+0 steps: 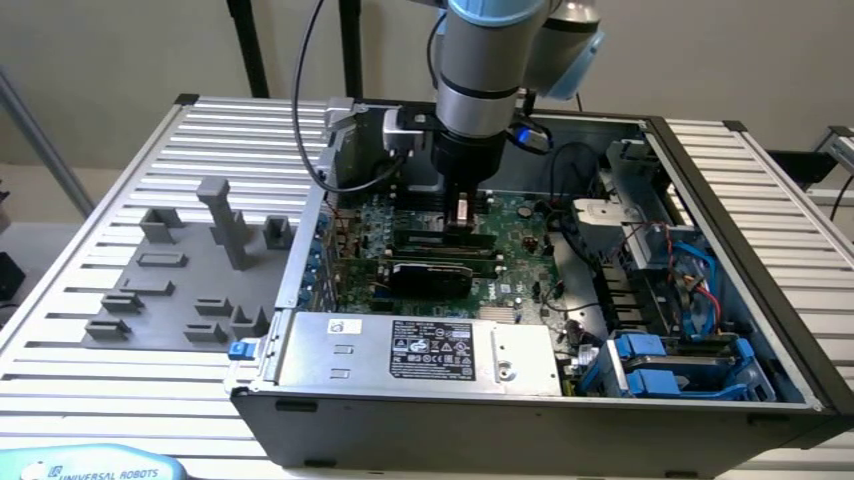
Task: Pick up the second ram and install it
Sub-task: 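Insert the second ram into the second slot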
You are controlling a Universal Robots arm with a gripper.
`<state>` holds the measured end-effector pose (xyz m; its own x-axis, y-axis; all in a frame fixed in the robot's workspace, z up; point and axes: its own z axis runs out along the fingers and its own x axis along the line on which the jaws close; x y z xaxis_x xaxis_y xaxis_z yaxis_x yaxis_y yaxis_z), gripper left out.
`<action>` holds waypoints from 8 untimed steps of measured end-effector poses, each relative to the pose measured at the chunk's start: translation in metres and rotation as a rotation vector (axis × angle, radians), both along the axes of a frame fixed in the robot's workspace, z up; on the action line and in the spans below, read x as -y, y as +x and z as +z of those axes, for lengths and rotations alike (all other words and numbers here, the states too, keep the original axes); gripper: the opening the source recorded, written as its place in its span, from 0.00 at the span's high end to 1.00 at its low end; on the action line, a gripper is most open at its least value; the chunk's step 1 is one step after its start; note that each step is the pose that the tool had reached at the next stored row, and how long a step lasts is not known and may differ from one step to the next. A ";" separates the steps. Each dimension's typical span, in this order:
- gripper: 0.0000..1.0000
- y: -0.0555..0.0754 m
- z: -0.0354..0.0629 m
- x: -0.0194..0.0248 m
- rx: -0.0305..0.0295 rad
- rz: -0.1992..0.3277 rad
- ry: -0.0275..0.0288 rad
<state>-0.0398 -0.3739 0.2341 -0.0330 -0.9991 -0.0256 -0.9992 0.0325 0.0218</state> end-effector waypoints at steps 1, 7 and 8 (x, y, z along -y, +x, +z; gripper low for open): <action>0.87 0.000 -0.0008 0.0000 0.0015 -0.001 0.0000; 0.87 0.000 -0.0012 0.0000 0.0016 -0.002 -0.0001; 0.87 0.000 -0.0016 0.0000 0.0017 -0.002 0.0001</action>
